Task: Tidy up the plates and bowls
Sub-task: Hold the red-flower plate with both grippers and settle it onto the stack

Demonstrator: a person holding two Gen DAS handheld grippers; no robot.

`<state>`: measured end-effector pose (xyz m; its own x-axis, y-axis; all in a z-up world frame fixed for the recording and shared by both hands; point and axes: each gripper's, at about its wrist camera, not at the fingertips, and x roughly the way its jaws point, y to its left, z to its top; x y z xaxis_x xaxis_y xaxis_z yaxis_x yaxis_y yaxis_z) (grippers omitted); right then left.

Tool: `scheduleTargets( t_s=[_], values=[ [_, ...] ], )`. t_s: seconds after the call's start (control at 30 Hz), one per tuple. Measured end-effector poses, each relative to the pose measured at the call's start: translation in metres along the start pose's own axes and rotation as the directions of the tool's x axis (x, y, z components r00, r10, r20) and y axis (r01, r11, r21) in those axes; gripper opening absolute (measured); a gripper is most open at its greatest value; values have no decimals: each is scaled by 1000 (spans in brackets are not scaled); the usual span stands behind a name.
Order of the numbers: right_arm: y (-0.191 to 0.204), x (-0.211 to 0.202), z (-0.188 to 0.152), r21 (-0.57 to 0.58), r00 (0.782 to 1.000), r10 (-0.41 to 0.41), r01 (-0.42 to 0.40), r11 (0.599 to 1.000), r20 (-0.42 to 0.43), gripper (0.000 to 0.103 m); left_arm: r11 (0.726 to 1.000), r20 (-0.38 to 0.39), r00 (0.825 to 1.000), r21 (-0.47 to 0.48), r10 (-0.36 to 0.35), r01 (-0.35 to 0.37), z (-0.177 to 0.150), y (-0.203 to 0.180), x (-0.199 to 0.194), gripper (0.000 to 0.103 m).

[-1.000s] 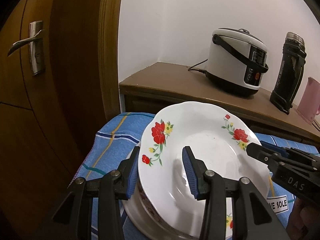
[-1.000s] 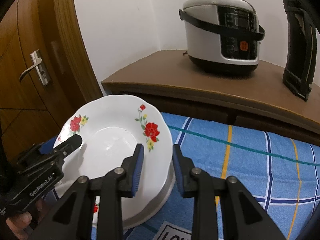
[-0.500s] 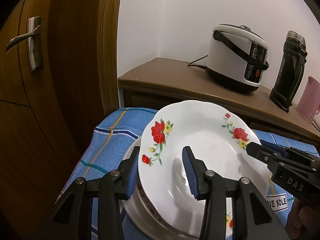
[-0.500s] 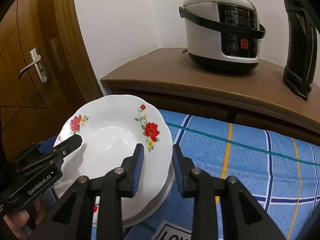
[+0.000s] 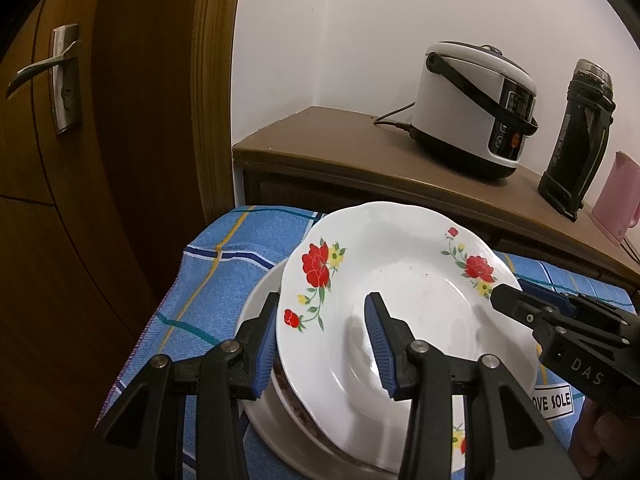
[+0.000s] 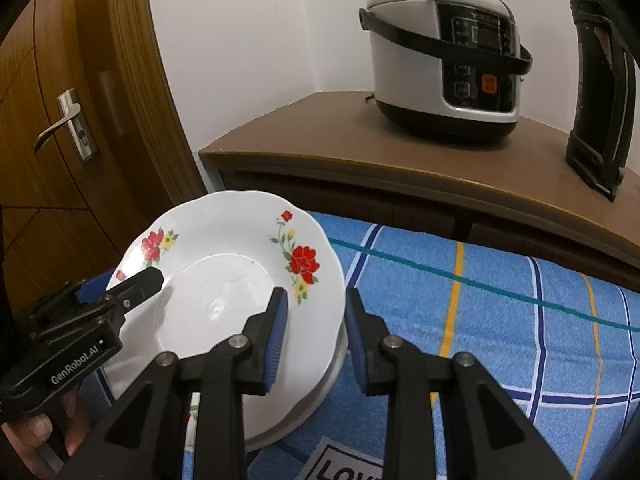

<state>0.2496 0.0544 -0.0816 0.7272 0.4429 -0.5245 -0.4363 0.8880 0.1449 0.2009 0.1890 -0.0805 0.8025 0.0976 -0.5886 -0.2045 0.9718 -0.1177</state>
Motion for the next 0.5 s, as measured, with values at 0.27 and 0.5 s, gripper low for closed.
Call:
scheduleTargets(
  t_s=[0.27,0.5],
  values=[
    [-1,1,-1,-4,1000,0,0,1000,-5,30,1000,-8,1000,-2,-1,1,-1,-1,1,45],
    [0,2,-2,-8,1000,-2,2,1000,-8,30,1000,-16,1000,-2,-4,4,-1,-1,3,45]
  ],
)
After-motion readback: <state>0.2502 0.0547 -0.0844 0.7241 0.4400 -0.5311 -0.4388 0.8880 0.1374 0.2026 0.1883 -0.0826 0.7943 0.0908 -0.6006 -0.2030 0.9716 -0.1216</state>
